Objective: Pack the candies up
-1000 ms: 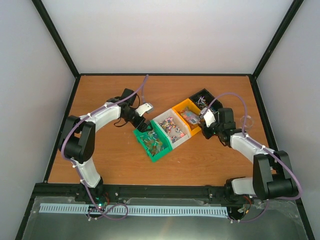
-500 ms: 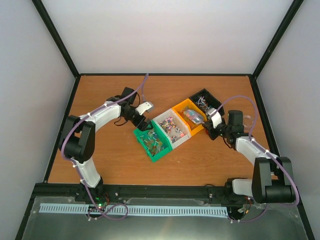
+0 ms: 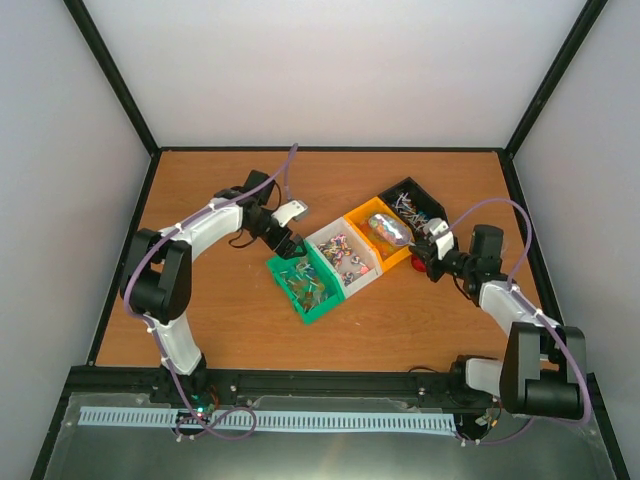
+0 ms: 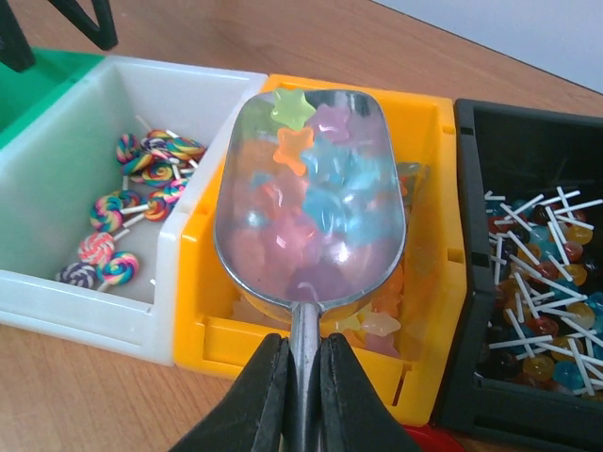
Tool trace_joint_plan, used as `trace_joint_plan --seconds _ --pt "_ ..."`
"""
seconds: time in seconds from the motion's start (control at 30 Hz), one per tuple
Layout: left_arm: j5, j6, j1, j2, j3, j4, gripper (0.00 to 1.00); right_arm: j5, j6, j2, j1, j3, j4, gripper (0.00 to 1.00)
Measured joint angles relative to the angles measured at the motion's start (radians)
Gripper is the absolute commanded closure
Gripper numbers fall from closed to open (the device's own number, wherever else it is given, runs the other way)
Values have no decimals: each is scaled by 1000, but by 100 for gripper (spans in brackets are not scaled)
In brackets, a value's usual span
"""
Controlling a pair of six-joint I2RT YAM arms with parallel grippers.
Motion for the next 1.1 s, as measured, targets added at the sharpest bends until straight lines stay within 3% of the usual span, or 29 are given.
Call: trace_joint_plan --seconds 0.17,0.57,1.1 --pt "0 0 0 0 2 -4 10 -105 -38 0 -55 72 -127 97" --pt "0 0 0 0 1 -3 9 -214 -368 1 -216 386 -708 97" --pt "5 0 0 -99 1 2 0 -204 -780 58 -653 727 -1347 97"
